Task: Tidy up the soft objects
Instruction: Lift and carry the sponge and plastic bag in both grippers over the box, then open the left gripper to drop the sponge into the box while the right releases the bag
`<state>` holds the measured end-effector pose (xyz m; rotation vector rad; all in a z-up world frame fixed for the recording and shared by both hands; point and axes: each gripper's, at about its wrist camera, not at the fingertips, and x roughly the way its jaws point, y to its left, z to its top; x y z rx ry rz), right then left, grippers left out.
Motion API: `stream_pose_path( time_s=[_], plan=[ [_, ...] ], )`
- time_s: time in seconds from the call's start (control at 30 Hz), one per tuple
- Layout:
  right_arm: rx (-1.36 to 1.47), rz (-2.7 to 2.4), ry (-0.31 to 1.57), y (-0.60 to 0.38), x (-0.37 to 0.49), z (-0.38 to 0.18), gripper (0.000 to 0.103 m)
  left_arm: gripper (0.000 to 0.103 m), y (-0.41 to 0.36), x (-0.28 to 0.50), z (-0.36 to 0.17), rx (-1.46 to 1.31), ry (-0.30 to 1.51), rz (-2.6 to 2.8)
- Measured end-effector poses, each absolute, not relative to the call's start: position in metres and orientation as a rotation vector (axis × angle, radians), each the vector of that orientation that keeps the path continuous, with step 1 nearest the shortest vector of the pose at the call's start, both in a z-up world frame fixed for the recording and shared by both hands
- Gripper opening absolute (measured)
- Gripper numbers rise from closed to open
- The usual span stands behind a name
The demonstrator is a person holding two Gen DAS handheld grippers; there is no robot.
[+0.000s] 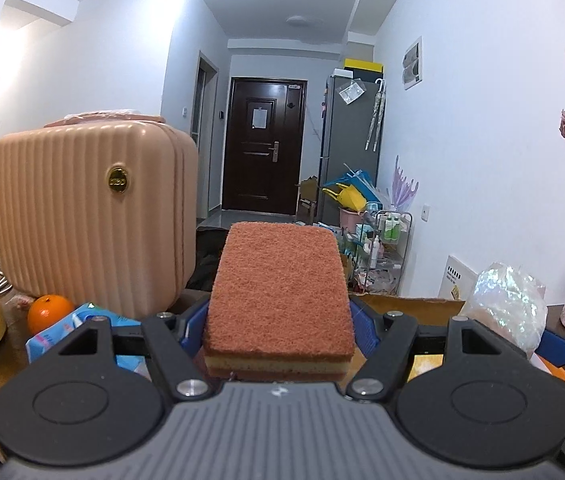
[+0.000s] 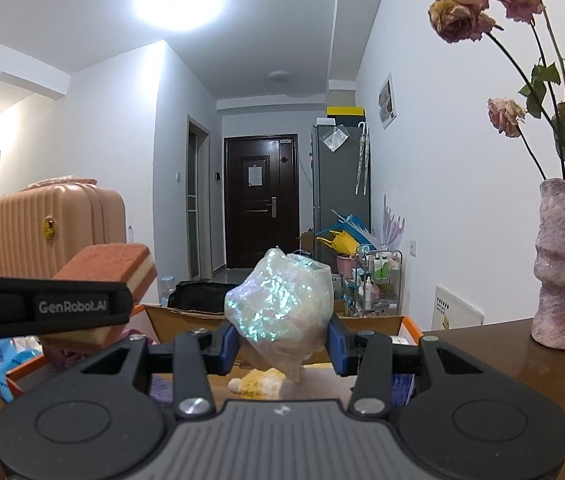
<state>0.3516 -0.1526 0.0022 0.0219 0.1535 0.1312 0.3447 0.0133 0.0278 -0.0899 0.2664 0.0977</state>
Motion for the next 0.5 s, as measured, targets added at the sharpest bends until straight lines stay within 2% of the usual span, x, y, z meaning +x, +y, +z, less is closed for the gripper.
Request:
stream_pose_path(
  time_s=[0.5],
  plan=[
    [0.007,0.129,0.207,-0.151,0.363,-0.003,0.044,0.072,0.014,0.366,0.023,-0.066,0.262,0.078]
  ],
)
